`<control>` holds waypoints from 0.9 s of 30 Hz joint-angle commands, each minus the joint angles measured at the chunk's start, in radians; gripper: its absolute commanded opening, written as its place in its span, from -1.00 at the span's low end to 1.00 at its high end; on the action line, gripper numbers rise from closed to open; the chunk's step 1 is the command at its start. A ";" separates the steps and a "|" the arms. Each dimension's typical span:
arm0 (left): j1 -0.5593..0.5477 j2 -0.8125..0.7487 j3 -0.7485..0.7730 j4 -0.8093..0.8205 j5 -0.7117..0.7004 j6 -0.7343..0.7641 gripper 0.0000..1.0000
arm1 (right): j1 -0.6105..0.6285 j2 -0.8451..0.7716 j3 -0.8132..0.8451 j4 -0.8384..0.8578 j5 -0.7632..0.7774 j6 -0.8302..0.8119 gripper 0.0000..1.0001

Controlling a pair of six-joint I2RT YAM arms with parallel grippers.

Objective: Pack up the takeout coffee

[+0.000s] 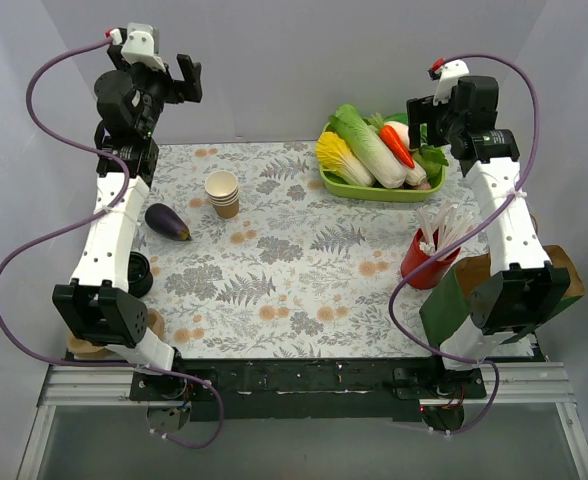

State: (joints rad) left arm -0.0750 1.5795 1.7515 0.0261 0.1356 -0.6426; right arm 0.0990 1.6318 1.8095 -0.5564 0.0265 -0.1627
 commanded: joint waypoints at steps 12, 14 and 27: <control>0.003 -0.245 -0.270 -0.499 0.184 0.293 0.93 | 0.169 -0.089 -0.098 -0.127 -0.445 -0.406 0.72; 0.004 -0.185 -0.126 -0.612 0.084 0.271 0.93 | 0.267 -0.070 -0.105 -0.174 -0.419 -0.484 0.64; 0.262 0.050 0.106 -1.290 0.029 0.258 0.79 | 0.321 -0.079 -0.231 -0.168 -0.461 -0.425 0.81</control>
State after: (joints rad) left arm 0.1467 1.6096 1.9186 -1.0119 0.2348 -0.3965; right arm 0.4225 1.5806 1.6058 -0.7315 -0.4053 -0.5949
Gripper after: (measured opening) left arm 0.901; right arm 0.905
